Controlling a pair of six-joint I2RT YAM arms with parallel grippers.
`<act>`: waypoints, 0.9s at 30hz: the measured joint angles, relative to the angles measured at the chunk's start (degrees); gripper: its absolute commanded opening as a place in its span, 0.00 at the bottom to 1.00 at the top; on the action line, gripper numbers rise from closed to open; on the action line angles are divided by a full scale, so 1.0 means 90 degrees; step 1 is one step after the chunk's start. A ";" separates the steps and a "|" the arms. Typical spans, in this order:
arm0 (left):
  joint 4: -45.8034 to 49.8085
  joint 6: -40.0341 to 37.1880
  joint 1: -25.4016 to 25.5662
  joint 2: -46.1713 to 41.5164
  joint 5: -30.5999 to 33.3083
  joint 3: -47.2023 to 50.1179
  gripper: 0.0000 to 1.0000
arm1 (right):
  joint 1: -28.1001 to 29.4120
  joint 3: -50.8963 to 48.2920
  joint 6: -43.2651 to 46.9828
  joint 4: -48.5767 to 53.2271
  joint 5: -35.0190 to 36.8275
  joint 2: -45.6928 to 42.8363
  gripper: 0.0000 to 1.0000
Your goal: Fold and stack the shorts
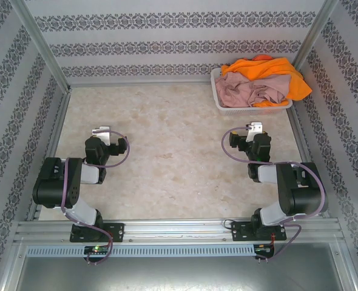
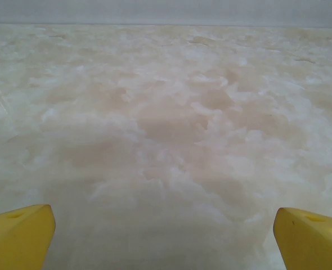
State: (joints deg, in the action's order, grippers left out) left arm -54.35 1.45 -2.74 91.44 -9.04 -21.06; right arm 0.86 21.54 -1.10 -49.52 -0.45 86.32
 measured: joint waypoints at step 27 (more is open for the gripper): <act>0.0002 0.0005 0.0000 -0.0017 0.0087 0.0005 1.00 | -0.0083 0.0022 -0.0017 0.0083 -0.0051 -0.0036 0.98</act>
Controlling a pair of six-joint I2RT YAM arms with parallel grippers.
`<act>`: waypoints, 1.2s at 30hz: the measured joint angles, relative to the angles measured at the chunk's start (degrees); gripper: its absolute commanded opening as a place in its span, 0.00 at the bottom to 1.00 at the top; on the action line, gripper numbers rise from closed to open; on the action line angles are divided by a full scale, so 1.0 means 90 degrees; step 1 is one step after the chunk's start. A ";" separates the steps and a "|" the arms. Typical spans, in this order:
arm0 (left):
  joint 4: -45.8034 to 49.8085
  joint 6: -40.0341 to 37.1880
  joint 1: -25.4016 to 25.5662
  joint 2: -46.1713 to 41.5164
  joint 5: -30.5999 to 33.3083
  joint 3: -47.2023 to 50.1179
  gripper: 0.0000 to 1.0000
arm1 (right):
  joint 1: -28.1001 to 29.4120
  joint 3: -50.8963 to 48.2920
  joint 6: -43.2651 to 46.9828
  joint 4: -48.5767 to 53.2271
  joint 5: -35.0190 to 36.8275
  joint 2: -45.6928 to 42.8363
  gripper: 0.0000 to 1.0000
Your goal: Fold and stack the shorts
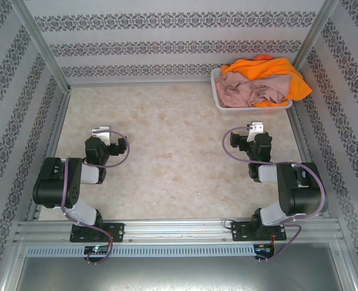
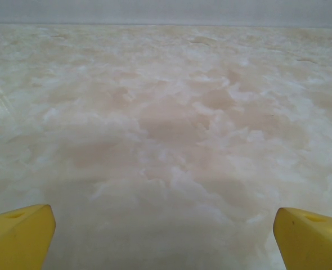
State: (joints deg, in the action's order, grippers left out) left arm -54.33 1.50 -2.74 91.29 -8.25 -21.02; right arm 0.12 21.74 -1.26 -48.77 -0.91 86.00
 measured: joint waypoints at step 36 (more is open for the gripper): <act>0.7808 0.1477 0.0000 -0.4629 -0.2620 -0.2535 1.00 | 0.0381 0.9615 -0.0602 0.8612 0.1134 0.3441 0.87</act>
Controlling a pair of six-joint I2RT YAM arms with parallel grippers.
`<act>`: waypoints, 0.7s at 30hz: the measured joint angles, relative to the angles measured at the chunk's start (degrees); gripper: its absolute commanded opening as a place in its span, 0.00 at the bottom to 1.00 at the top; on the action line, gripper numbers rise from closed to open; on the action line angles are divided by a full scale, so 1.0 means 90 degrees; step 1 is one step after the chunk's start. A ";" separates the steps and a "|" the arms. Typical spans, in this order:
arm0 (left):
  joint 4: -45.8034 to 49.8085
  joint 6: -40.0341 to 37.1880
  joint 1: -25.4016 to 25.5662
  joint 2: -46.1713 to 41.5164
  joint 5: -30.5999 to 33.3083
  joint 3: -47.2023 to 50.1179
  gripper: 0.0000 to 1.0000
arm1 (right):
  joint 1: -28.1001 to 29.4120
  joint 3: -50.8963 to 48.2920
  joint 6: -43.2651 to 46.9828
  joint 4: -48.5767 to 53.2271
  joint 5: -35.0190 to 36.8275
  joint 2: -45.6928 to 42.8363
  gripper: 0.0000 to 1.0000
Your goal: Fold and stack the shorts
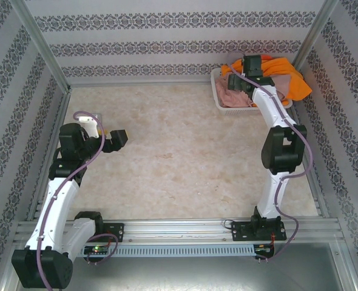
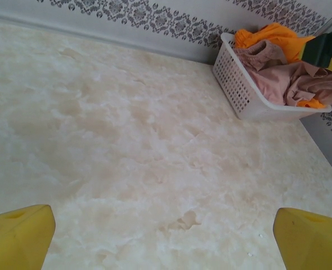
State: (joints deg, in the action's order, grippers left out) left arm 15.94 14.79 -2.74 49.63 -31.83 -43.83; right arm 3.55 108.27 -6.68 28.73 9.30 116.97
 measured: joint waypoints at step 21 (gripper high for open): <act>0.0311 -0.0311 0.0000 -0.0100 0.0015 0.0010 1.00 | -0.0716 0.0546 -0.0141 0.0525 0.1037 0.0279 0.85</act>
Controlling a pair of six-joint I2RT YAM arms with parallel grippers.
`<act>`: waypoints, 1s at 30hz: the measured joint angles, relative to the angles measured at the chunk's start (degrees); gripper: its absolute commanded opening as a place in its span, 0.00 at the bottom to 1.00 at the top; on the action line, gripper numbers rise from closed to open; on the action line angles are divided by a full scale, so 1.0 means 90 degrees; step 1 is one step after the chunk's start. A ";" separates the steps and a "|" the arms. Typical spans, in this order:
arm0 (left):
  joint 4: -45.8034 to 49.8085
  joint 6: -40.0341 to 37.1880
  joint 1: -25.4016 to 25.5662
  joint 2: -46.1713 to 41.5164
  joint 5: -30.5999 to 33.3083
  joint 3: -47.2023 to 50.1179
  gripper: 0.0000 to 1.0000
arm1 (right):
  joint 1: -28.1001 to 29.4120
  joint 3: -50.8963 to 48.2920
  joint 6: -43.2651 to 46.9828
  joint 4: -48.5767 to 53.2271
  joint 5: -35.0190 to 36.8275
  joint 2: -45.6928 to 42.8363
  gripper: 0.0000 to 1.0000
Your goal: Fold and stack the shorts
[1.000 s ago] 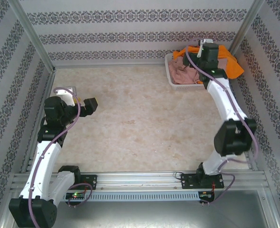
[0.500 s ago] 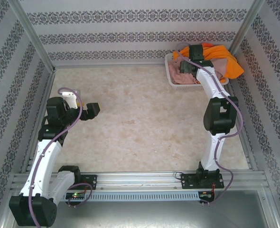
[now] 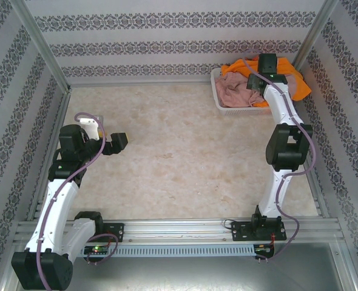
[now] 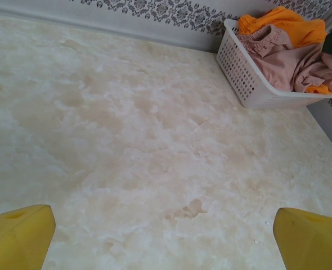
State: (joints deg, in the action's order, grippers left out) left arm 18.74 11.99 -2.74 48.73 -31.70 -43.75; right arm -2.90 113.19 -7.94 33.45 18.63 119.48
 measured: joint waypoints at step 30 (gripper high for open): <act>0.0119 -0.0107 0.0000 -0.0058 0.0024 0.0000 1.00 | 0.0267 0.0661 -0.0653 0.0017 -0.0104 -0.1744 0.00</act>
State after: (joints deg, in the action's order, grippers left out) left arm 19.81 11.03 -2.74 48.21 -31.48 -43.75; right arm -0.49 119.13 -13.82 33.61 17.69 103.79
